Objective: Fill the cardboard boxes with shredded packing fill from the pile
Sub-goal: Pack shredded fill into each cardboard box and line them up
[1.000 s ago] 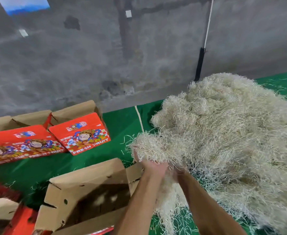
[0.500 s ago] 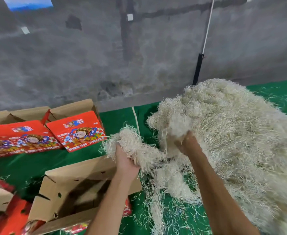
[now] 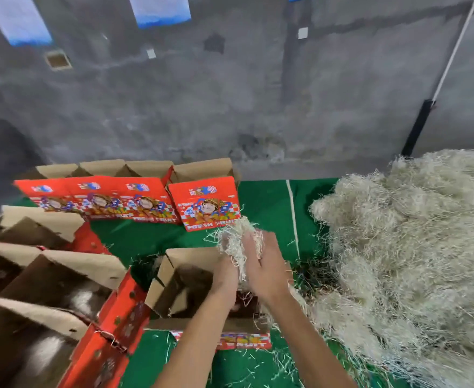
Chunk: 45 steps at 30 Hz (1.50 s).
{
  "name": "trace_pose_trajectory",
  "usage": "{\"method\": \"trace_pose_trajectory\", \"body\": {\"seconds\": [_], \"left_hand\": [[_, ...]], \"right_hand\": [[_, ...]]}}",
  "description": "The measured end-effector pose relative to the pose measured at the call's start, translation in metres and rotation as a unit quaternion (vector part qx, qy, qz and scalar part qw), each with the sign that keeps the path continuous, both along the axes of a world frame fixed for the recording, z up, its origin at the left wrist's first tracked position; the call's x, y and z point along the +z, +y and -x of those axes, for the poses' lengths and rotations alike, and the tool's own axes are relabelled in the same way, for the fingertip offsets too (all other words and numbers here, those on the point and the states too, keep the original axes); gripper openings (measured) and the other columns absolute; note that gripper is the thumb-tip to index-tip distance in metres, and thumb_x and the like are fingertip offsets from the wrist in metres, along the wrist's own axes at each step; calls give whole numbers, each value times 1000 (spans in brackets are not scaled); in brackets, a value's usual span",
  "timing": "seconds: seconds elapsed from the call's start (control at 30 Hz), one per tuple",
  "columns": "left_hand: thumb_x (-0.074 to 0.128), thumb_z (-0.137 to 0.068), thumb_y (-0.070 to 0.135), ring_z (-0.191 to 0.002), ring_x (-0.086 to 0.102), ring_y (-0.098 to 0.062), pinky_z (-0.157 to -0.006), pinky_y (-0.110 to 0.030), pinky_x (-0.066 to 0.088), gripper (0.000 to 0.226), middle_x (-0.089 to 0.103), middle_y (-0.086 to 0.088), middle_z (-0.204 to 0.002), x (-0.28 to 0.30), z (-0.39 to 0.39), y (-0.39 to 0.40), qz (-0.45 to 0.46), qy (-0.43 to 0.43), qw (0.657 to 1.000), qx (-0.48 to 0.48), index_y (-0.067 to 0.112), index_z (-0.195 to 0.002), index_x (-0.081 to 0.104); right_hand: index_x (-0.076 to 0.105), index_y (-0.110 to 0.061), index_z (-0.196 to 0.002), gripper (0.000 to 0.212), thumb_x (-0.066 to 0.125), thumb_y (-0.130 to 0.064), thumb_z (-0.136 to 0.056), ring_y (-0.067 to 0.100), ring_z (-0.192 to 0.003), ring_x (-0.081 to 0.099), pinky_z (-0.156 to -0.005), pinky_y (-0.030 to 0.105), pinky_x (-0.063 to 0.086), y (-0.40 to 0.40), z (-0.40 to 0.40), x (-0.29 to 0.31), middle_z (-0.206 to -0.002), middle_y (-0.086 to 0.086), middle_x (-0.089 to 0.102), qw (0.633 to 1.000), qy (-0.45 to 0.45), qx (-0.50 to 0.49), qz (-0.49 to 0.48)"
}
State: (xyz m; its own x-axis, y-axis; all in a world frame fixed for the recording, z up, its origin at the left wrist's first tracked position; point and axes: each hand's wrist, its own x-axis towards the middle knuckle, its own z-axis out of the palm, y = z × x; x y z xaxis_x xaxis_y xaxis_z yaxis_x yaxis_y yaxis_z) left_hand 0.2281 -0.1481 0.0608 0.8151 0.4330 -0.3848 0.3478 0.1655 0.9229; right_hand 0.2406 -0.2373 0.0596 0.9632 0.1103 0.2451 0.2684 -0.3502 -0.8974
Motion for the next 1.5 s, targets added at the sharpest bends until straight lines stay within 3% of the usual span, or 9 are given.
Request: {"method": "trace_pose_trajectory", "body": {"seconds": [0.2,0.27,0.4,0.63,0.73,1.0,1.2,1.3,1.5], "left_hand": [[45,-78,88,-133,44,5,-106,-16,34,91,47,13,-148,5,34,47,-84,-148,983,67,33,-150,36],[51,-82,81,-104,63,3,-89,-19,45,50,70,16,-113,3,36,52,-120,-189,974,38,47,-116,62],[66,-81,71,-45,30,-15,-50,-34,27,57,34,5,-49,4,34,97,-110,-198,974,-14,17,-62,58],[69,-70,76,-96,61,-13,-96,-41,46,56,64,15,-90,19,37,161,202,-93,974,38,40,-113,66],[68,-58,87,-131,51,-20,-111,-51,36,103,53,8,-139,14,53,127,166,-74,978,-99,34,-144,47],[68,-92,16,-57,37,-16,-53,-30,27,34,43,-1,-59,12,40,191,50,-163,980,99,16,-63,51],[72,-82,58,-103,54,-16,-93,-45,48,55,53,11,-120,12,42,144,67,-93,989,-93,37,-128,51],[84,-55,69,-116,52,-11,-100,-39,42,115,48,7,-139,15,47,142,78,-97,985,-121,24,-148,35],[82,-73,30,-114,64,-32,-98,-44,49,70,62,-17,-131,25,29,176,169,-144,975,-31,4,-133,55]], "right_hand": [[36,-18,-151,99,9,-87,-85,-11,-130,28,-113,22,21,57,21,1,-140,-24,33,972,132,-87,-173],[68,-18,-99,81,18,-80,-88,-3,-98,63,-88,18,47,75,30,3,-106,-16,70,987,102,-47,-115],[40,-22,-58,49,44,-45,-101,9,-43,31,-44,24,30,70,26,1,-45,-14,37,996,64,-17,-66],[49,-20,-95,33,43,-51,-102,-3,-44,42,-46,18,47,57,32,-5,-48,-21,42,963,191,-103,-157],[49,-44,-99,5,47,-45,-104,-11,-71,64,-61,21,57,84,54,-6,-117,0,41,974,215,6,-74],[32,-21,-55,61,41,-66,-95,11,-41,19,-45,24,17,55,41,21,-45,-4,26,988,74,-95,-94],[48,-27,-104,58,23,-77,-91,6,-86,52,-84,41,55,94,47,20,-97,-6,49,989,135,-58,-20],[41,-15,-73,62,37,-76,-83,7,-47,35,-44,27,39,89,41,21,-64,-2,39,998,31,-34,37],[48,-14,-70,57,45,-64,-97,16,-44,36,-44,24,33,62,18,44,-53,-2,45,994,-61,-94,-8]]}}
